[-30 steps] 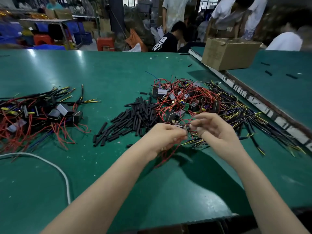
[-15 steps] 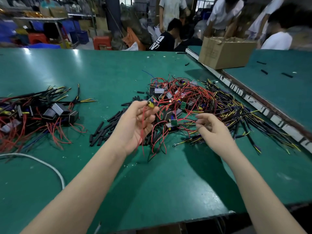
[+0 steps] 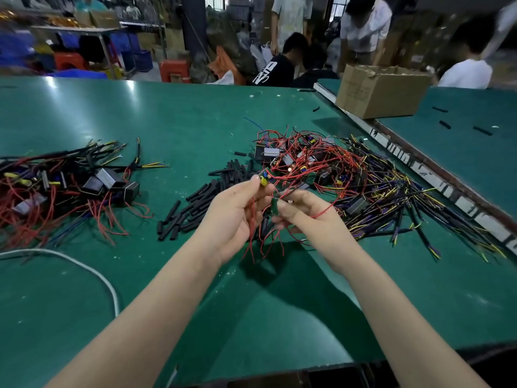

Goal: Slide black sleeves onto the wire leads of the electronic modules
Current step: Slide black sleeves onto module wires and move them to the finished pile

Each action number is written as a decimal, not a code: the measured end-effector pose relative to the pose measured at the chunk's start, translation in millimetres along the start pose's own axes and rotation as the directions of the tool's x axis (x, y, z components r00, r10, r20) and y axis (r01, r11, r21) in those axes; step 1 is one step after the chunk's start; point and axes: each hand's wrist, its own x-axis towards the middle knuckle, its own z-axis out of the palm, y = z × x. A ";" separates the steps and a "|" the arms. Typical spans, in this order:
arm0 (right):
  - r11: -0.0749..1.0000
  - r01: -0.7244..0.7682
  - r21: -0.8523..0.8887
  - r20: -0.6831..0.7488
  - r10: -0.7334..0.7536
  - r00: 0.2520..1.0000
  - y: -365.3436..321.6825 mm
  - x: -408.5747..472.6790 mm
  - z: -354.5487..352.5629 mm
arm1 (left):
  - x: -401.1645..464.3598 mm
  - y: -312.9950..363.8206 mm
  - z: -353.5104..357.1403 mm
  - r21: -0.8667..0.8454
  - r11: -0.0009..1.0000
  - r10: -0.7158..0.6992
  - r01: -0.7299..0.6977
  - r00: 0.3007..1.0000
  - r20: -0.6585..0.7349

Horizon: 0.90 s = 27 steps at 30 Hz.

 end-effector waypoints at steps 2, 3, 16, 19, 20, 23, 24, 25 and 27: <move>1.000 -0.017 0.024 -0.120 0.019 0.993 -0.1 0.0 5.1 | -2.6 -4.3 1.0 0.123 0.992 0.042 -0.041 0.999 -0.011; 0.999 -0.019 0.042 -0.158 0.025 0.987 0.7 0.2 7.2 | -3.8 -6.6 1.8 0.167 0.985 0.048 -0.045 0.999 -0.018; 0.995 0.052 0.088 -0.381 -0.014 0.925 6.6 13.2 33.9 | -4.8 -16.4 15.7 0.338 0.939 0.062 -0.062 0.998 0.009; 0.995 -0.025 0.097 -0.198 0.044 0.979 4.5 19.9 35.3 | -1.8 -12.7 10.3 0.341 0.934 0.127 -0.102 0.991 -0.052; 0.997 -0.035 0.075 -0.126 0.044 0.991 3.5 21.2 33.4 | 0.9 -8.6 6.4 0.363 0.925 0.153 -0.112 0.984 -0.088; 0.961 0.002 -0.276 0.075 0.019 0.997 0.9 21.9 24.0 | 13.8 12.6 -14.3 0.412 0.908 0.179 -0.081 0.963 -0.204; 0.899 0.030 -0.437 0.090 0.011 0.996 2.1 22.1 19.7 | 18.3 22.6 -22.4 0.379 0.923 0.162 -0.062 0.958 -0.237; 0.826 0.051 -0.561 0.074 -0.011 0.997 4.7 23.3 15.0 | 23.3 33.1 -31.2 0.334 0.941 0.148 -0.052 0.952 -0.270; 0.749 0.041 -0.661 -0.010 -0.064 0.998 9.3 24.9 6.7 | 33.0 54.1 -49.3 0.269 0.962 0.139 -0.046 0.931 -0.337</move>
